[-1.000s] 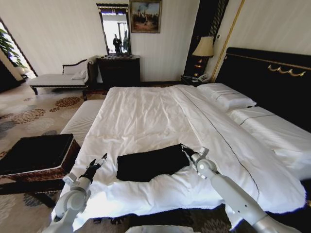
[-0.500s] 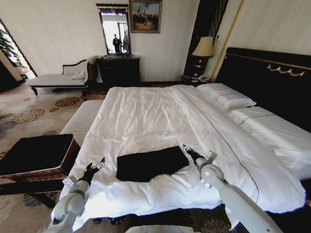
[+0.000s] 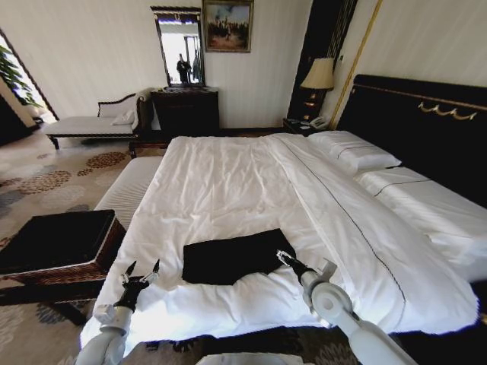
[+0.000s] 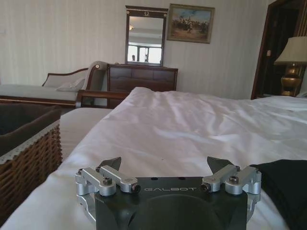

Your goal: Fold the clothes on the bed and place them into the basket.

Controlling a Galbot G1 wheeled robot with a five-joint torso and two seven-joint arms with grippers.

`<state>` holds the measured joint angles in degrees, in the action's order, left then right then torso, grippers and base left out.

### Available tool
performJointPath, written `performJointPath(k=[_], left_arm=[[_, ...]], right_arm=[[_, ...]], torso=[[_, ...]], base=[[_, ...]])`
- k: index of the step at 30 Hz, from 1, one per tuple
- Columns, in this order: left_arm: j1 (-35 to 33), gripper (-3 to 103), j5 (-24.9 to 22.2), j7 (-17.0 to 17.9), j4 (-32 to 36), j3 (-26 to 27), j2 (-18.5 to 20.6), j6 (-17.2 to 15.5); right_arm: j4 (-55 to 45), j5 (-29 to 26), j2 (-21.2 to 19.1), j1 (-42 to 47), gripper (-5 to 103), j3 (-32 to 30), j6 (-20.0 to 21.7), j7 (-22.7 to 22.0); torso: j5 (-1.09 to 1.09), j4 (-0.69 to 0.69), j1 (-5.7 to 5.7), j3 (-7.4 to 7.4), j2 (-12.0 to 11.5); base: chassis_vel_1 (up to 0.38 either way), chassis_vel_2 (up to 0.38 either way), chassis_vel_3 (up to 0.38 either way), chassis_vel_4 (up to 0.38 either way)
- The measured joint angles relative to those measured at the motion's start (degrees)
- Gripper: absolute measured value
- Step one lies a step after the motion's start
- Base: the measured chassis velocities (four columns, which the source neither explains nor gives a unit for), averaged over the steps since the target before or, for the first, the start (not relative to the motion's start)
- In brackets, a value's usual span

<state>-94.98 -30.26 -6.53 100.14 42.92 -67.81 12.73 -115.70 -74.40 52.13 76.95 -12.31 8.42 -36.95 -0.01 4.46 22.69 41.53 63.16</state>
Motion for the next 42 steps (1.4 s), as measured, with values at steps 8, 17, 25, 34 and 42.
performJointPath(k=[8,17,25,34,42], left_arm=[[1.70,100,-1.44,-0.42,-1.93,3.93,2.32,0.03],[-5.64,100,-4.67,3.87,10.06,-11.39,-0.86,-9.11],[-4.10,100,-8.87,5.65,12.91,-15.93,-0.77,-15.90],[-4.87,100,-9.77,7.30,16.31,-16.91,-1.07,-18.87],[-2.48,95,-12.95,8.84,15.13,-16.49,-2.73,-20.94]], right_arm=[[2.12,1.12,0.54,-0.62,100,0.44,-0.10,0.82],[2.11,2.46,0.72,-0.51,100,-0.33,-0.28,1.33],[2.42,3.54,0.47,-0.27,100,-0.53,-0.44,1.51],[2.88,4.27,0.66,-0.07,100,-0.27,-0.53,1.58],[3.20,5.03,0.83,0.16,100,-0.15,-0.58,1.64]], torso=[[0.00,0.00,0.00,0.00,-0.01],[0.01,0.00,0.00,0.00,-0.01],[0.02,0.01,0.00,0.00,-0.01],[0.02,0.00,0.00,0.00,-0.01],[0.00,0.00,0.00,0.00,-0.01]], base=[[0.000,0.000,0.000,0.000],[0.000,0.000,0.000,0.000],[0.000,0.000,0.000,0.000],[0.000,0.000,0.000,0.000],[0.000,0.000,0.000,0.000]])
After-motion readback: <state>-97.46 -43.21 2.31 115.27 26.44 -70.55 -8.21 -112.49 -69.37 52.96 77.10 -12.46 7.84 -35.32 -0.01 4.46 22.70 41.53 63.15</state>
